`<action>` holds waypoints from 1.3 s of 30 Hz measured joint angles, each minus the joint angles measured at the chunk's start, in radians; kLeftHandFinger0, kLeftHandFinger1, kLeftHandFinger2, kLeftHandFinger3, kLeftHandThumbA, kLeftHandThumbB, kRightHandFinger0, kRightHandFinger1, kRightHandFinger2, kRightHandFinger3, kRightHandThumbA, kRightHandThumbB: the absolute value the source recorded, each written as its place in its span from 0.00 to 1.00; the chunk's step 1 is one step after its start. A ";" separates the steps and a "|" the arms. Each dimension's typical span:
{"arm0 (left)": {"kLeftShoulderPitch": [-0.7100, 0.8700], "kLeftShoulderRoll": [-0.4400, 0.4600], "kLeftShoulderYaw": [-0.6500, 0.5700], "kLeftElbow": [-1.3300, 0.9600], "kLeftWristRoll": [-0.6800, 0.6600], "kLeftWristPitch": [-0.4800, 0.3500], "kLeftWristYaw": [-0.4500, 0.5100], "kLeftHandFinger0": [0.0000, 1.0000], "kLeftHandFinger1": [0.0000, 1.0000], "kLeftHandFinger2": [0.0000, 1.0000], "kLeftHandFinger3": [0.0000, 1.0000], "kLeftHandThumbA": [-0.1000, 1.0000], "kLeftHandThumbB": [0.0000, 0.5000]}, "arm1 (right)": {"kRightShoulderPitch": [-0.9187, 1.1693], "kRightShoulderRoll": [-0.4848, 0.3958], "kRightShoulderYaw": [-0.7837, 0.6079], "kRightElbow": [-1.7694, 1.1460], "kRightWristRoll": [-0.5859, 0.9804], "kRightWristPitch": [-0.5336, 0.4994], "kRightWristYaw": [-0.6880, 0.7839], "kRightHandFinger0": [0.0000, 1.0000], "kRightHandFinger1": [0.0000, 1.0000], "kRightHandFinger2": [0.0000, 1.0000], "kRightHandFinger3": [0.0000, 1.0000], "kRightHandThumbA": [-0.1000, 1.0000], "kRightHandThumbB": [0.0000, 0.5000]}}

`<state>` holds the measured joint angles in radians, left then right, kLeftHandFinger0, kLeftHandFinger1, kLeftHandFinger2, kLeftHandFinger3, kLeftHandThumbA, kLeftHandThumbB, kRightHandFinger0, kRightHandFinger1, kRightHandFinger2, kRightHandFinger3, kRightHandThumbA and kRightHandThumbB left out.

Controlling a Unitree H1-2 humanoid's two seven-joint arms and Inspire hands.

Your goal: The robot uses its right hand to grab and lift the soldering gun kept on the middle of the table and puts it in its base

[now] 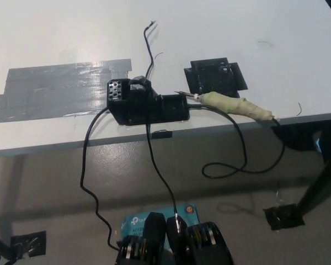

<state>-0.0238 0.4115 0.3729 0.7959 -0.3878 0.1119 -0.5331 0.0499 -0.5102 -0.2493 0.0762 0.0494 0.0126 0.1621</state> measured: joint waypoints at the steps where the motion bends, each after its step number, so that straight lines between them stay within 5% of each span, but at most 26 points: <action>1: 0.000 0.000 0.000 0.001 0.000 0.000 -0.002 0.04 0.45 0.62 0.75 0.74 1.00 | -0.037 0.003 -0.004 -0.042 -0.009 0.005 -0.012 1.00 1.00 1.00 1.00 0.72 0.67; 2: 0.000 0.000 0.000 0.001 0.000 0.000 -0.004 0.04 0.45 0.61 0.74 0.75 1.00 | -0.069 0.006 -0.004 -0.083 -0.019 0.010 -0.021 1.00 1.00 1.00 1.00 0.71 0.61; 6: 0.000 0.000 -0.002 0.000 -0.001 0.000 -0.005 0.05 0.44 0.62 0.75 0.75 1.00 | -0.252 0.010 0.011 -0.203 -0.077 0.034 -0.049 1.00 1.00 1.00 1.00 0.84 0.64; 9: 0.001 0.000 -0.004 -0.007 -0.001 0.000 -0.005 0.05 0.44 0.63 0.76 0.76 1.00 | -0.398 0.002 0.059 -0.212 -0.130 0.047 -0.051 1.00 1.00 1.00 1.00 0.82 0.65; 10: -0.001 0.000 -0.005 -0.011 -0.001 0.000 -0.005 0.05 0.45 0.63 0.76 0.76 1.00 | -0.422 0.001 0.066 -0.215 -0.143 0.048 -0.051 1.00 1.00 1.00 1.00 0.79 0.58; 19: 0.006 0.005 -0.023 -0.035 0.001 0.000 -0.006 0.04 0.42 0.62 0.71 0.77 1.00 | -0.709 -0.013 0.278 -0.163 -0.267 0.133 0.007 1.00 1.00 1.00 1.00 0.82 0.64; 28: 0.009 0.005 -0.036 -0.057 0.002 0.002 -0.006 0.02 0.40 0.60 0.71 0.75 1.00 | -0.773 -0.004 0.412 -0.025 -0.320 0.196 0.076 1.00 1.00 1.00 1.00 0.79 0.70; 30: 0.009 0.005 -0.037 -0.058 0.002 0.003 -0.006 0.03 0.39 0.59 0.68 0.75 1.00 | -0.775 -0.002 0.431 -0.017 -0.331 0.206 0.089 1.00 1.00 1.00 1.00 0.84 0.63; 35: 0.009 0.006 -0.043 -0.061 0.002 0.003 -0.007 0.04 0.38 0.59 0.68 0.76 1.00 | -0.794 0.000 0.529 0.040 -0.379 0.241 0.134 1.00 1.00 1.00 1.00 0.75 0.62; 39: 0.009 0.006 -0.044 -0.058 0.002 0.003 -0.017 0.04 0.38 0.58 0.68 0.75 1.00 | -0.813 0.004 0.583 0.100 -0.415 0.253 0.161 1.00 1.00 1.00 1.00 0.77 0.62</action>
<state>-0.0153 0.4180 0.3290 0.7379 -0.3857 0.1151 -0.5497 -0.7633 -0.5060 0.3335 0.1765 -0.3655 0.2653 0.3231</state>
